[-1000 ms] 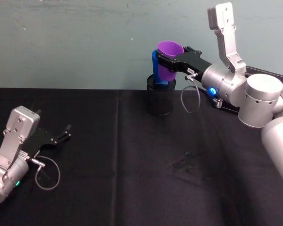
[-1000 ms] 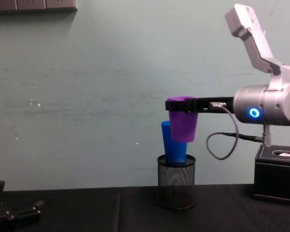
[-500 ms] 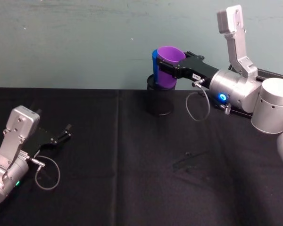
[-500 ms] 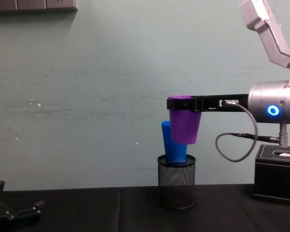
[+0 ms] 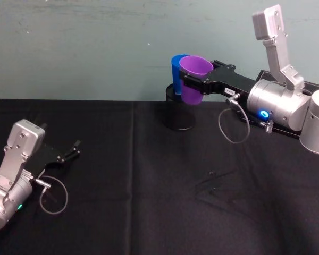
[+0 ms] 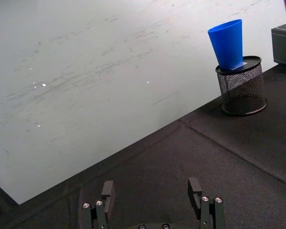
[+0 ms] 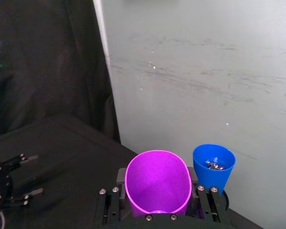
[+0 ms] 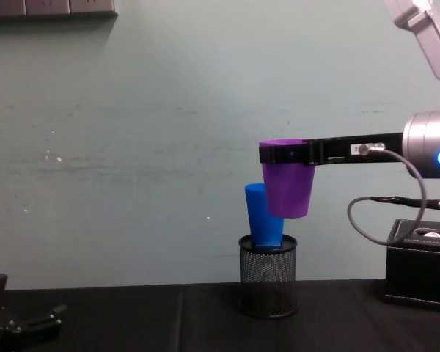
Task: Pick up one cup with a gripper and tap it against the other cup.
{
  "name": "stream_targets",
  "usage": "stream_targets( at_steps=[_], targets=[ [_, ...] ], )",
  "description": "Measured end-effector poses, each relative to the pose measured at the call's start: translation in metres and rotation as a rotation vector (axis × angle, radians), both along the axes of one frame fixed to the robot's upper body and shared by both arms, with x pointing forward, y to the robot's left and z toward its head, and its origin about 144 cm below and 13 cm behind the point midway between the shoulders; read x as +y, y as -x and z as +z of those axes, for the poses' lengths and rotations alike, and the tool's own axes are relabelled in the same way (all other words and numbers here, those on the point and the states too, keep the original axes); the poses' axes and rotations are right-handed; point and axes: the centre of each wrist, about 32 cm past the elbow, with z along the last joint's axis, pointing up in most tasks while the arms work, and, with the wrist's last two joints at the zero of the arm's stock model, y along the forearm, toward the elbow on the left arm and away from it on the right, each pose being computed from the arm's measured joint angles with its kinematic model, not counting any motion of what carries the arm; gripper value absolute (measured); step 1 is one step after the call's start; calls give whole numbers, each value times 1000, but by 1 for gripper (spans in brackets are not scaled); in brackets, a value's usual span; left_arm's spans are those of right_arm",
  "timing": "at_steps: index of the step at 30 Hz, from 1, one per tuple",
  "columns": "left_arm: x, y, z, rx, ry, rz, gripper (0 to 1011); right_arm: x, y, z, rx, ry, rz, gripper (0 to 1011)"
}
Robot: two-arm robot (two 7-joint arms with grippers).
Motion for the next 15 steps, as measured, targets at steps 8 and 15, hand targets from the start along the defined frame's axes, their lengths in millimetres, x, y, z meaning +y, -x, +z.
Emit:
stream_targets(
  at_steps=[8,15],
  targets=[
    [0,0,0,0,0,0,1011,-5,12,5,-1,12,31,726],
    [0,0,0,0,0,0,1011,-9,20,3,10,7,46,726]
  ],
)
